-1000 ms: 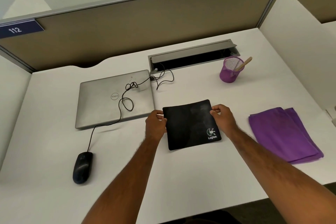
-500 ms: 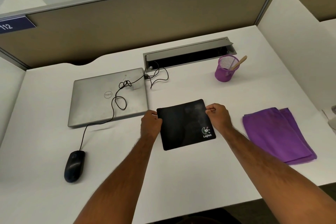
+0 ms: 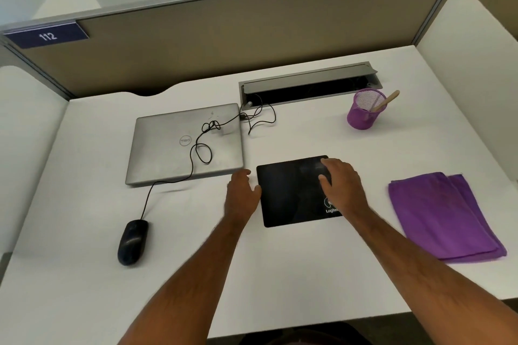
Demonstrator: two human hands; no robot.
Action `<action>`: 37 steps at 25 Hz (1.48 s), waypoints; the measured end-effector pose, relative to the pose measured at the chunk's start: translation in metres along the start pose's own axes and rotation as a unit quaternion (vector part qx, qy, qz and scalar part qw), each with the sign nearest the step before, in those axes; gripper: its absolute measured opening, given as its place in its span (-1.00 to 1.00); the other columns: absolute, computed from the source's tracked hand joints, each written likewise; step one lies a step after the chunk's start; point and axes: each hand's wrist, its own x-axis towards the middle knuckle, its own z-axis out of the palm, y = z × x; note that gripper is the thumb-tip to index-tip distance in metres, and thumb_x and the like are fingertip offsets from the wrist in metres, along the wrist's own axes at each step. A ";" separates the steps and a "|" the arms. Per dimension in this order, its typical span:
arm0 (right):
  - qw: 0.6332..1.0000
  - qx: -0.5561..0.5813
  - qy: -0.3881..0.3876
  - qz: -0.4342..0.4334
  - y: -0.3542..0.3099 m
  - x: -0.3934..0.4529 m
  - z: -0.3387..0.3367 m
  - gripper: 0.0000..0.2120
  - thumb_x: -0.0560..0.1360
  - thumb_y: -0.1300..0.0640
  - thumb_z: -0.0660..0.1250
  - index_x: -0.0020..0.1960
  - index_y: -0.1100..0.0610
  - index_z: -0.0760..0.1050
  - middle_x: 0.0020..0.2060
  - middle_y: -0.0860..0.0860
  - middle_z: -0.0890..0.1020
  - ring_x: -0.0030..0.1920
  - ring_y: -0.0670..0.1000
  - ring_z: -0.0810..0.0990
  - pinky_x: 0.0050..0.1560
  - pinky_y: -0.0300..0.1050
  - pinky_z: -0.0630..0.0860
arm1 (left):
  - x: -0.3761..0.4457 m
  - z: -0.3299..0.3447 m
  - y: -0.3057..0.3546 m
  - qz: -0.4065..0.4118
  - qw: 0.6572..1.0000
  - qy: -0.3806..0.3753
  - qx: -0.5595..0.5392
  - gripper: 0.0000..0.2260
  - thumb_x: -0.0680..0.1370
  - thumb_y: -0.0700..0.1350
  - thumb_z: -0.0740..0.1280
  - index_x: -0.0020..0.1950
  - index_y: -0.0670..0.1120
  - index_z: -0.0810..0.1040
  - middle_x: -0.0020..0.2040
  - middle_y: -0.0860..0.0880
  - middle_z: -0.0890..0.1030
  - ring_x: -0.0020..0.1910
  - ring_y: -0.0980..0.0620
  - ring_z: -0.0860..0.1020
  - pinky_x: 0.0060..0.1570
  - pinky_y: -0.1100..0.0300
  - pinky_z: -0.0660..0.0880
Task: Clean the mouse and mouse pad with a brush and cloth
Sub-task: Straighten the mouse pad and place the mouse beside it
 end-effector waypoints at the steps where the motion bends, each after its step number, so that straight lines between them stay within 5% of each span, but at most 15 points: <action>1: 0.999 -0.030 -0.017 -0.033 -0.009 -0.003 0.005 -0.51 0.63 0.05 0.35 0.52 0.16 0.41 0.45 0.10 0.51 0.44 0.15 0.48 0.44 0.06 0.40 | -0.003 -0.004 -0.005 0.013 0.999 0.007 0.029 -0.57 0.60 -0.12 0.40 0.45 -0.10 0.44 0.35 -0.08 0.52 0.34 -0.10 0.47 0.33 -0.02 0.47; 10: 0.968 -0.169 -0.108 -0.153 -0.085 -0.031 0.069 -0.31 0.70 -0.17 0.07 0.67 0.18 -0.02 0.68 0.11 -0.01 0.67 0.15 -0.03 0.65 0.13 -0.05 | -0.033 -0.074 -0.078 0.052 0.971 0.064 0.223 -0.42 0.61 -0.06 0.34 0.61 -0.13 0.30 0.58 -0.12 0.34 0.56 -0.15 0.27 0.53 0.02 0.20; 18: 0.955 -0.176 -0.142 -0.191 -0.142 -0.053 0.106 -0.30 0.70 -0.20 0.03 0.68 0.15 -0.07 0.68 0.07 -0.06 0.67 0.14 -0.08 0.63 0.14 -0.15 | -0.063 -0.141 -0.150 -0.015 0.952 0.108 0.285 -0.38 0.61 0.00 0.31 0.63 -0.14 0.24 0.61 -0.15 0.29 0.60 -0.17 0.22 0.59 -0.02 0.09; 23: 0.948 -0.187 -0.164 -0.198 -0.161 -0.069 0.126 -0.29 0.70 -0.22 0.00 0.68 0.14 -0.10 0.68 0.08 -0.07 0.67 0.15 -0.08 0.62 0.12 -0.16 | -0.083 -0.171 -0.189 -0.076 0.949 0.157 0.264 -0.37 0.55 0.02 0.40 0.56 -0.20 0.35 0.53 -0.18 0.39 0.53 -0.23 0.31 0.54 -0.09 0.19; 28: 0.950 -0.181 -0.163 -0.195 -0.155 -0.085 0.137 -0.29 0.70 -0.23 -0.01 0.68 0.14 -0.09 0.67 0.07 -0.08 0.67 0.15 -0.09 0.61 0.10 -0.20 | -0.094 -0.180 -0.208 -0.175 0.956 0.141 0.187 -0.40 0.50 0.04 0.44 0.45 -0.18 0.40 0.32 -0.18 0.51 0.26 -0.26 0.48 0.23 -0.11 0.44; 34: 0.956 -0.164 -0.129 -0.204 -0.142 -0.094 0.134 -0.07 0.53 -0.37 -0.53 0.68 0.16 -0.03 0.67 0.08 -0.02 0.67 0.15 -0.02 0.63 0.11 -0.15 | -0.091 -0.176 -0.213 -0.190 0.966 0.149 0.097 -0.37 0.50 -0.08 0.43 0.52 -0.17 0.32 0.34 -0.18 0.49 0.29 -0.26 0.44 0.26 -0.13 0.40; 37: 0.962 -0.154 -0.124 -0.190 -0.136 -0.096 0.126 -0.17 0.60 -0.34 -0.32 0.67 0.17 0.00 0.66 0.08 0.01 0.67 0.15 0.00 0.63 0.11 -0.13 | -0.089 -0.171 -0.207 -0.193 0.965 0.165 0.067 -0.30 0.49 -0.06 0.46 0.56 -0.18 0.28 0.40 -0.17 0.48 0.33 -0.27 0.42 0.33 -0.16 0.36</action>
